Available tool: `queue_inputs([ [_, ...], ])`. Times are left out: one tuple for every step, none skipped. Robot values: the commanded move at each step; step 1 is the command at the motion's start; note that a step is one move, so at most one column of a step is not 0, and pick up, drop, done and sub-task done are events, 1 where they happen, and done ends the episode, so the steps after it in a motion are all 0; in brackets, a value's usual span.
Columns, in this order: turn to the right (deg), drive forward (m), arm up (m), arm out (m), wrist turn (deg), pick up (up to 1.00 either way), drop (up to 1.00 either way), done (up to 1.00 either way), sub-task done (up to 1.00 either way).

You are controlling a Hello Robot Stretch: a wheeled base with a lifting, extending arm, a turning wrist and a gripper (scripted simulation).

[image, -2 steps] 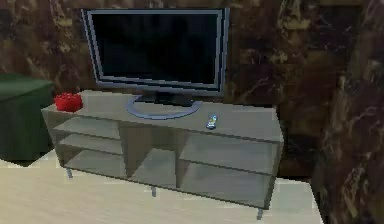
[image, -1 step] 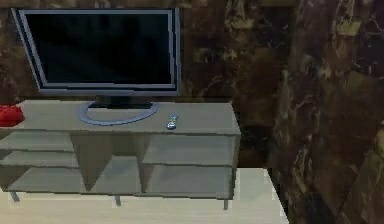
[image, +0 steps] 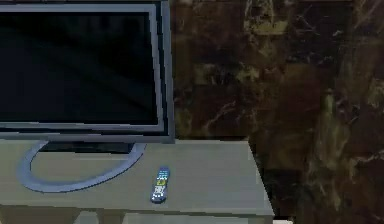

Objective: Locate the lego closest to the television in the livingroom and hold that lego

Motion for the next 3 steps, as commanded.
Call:
queue_inputs([
  [-45.0, 0.0, 0.0, 0.0, 0.0, 0.0, 0.0, 0.0, 0.0],
  [-42.0, 0.0, 0.0, 0.0, 0.0, 0.0, 0.0, 0.0, 0.0],
  [0.0, 1.0, 0.0, 0.0, 0.0, 0.0, 0.0, 0.0, 0.0],
])
